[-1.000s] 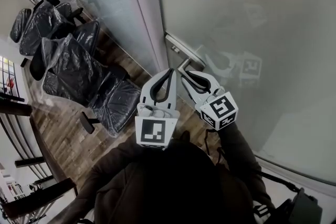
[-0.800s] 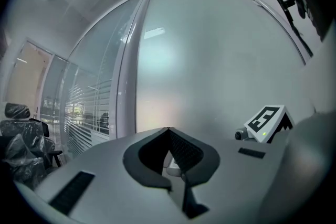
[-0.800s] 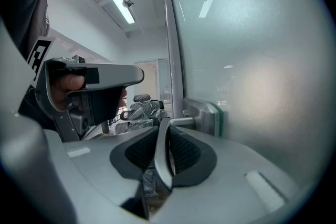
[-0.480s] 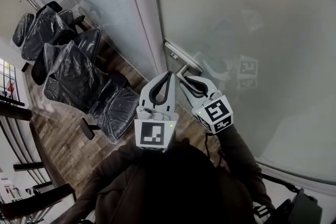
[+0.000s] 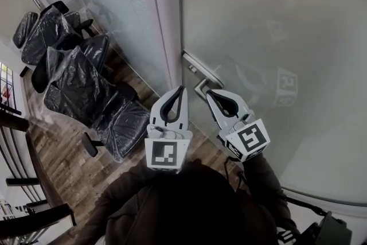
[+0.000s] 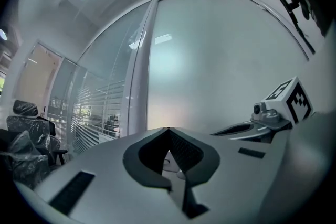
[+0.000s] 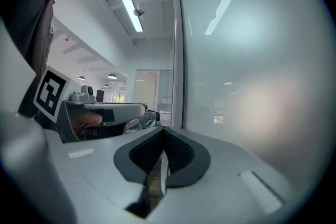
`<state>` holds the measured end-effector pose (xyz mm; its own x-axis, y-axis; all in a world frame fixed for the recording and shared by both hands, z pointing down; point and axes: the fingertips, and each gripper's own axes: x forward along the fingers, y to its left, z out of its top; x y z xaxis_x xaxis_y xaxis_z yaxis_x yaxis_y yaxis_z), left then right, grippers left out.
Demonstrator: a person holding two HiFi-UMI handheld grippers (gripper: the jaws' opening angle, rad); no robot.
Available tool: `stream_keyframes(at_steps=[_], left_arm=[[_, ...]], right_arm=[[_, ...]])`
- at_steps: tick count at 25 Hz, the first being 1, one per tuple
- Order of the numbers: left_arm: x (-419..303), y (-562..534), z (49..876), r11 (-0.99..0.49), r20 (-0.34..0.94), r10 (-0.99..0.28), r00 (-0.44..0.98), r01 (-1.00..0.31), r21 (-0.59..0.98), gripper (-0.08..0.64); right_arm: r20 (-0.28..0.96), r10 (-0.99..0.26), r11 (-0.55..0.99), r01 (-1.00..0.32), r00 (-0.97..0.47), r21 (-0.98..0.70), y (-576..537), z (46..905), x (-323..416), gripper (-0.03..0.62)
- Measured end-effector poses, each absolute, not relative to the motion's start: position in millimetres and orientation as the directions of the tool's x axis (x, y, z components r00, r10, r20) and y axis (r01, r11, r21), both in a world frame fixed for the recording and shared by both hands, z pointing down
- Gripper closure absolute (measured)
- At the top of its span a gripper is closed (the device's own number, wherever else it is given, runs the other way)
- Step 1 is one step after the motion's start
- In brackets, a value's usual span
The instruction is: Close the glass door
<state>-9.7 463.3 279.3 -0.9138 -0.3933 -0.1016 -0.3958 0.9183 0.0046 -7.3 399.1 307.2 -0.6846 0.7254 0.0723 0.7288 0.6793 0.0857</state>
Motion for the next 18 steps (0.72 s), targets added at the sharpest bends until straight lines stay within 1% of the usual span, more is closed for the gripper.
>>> stream_keyframes(at_steps=[5, 14, 18], left_arm=[[-6.6, 458.3, 284.3, 0.914, -0.082, -0.406, -0.91, -0.406, -0.014, 0.563], [0.7, 450.8, 285.7, 0.902, -0.052, -0.431, -0.901, -0.431, -0.022, 0.563], [-0.2, 446.5, 283.6, 0.898, -0.062, -0.44, -0.896, -0.438, -0.043, 0.563]], right_arm=[[0.025, 0.655, 0.754, 0.656, -0.755, 0.047, 386.3, 306.7, -5.7, 0.591], [-0.03, 0.625, 0.781, 0.623, -0.78, 0.047, 382.2, 289.2, -0.4, 0.591], [-0.042, 0.622, 0.783, 0.62, -0.782, 0.054, 380.4, 286.8, -1.7, 0.591]])
